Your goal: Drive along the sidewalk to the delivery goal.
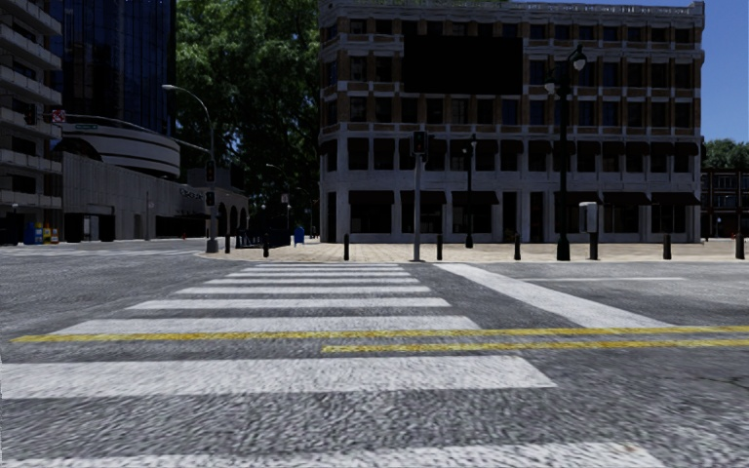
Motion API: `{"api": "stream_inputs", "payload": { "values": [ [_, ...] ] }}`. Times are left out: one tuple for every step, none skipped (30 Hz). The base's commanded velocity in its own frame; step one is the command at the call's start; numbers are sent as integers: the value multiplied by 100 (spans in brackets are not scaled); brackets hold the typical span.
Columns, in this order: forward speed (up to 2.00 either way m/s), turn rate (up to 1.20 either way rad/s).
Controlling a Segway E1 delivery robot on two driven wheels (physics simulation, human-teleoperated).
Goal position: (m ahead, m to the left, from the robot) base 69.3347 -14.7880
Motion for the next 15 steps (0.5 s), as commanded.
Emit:
{"api": "stream_inputs", "payload": {
  "values": [
    [200,0],
    [200,2],
    [200,22],
    [200,40],
    [200,60],
    [200,66],
    [200,65],
    [200,65],
    [200,20],
    [200,4],
    [200,0],
    [200,0],
    [200,0],
    [200,0],
    [200,0]
  ]
}}
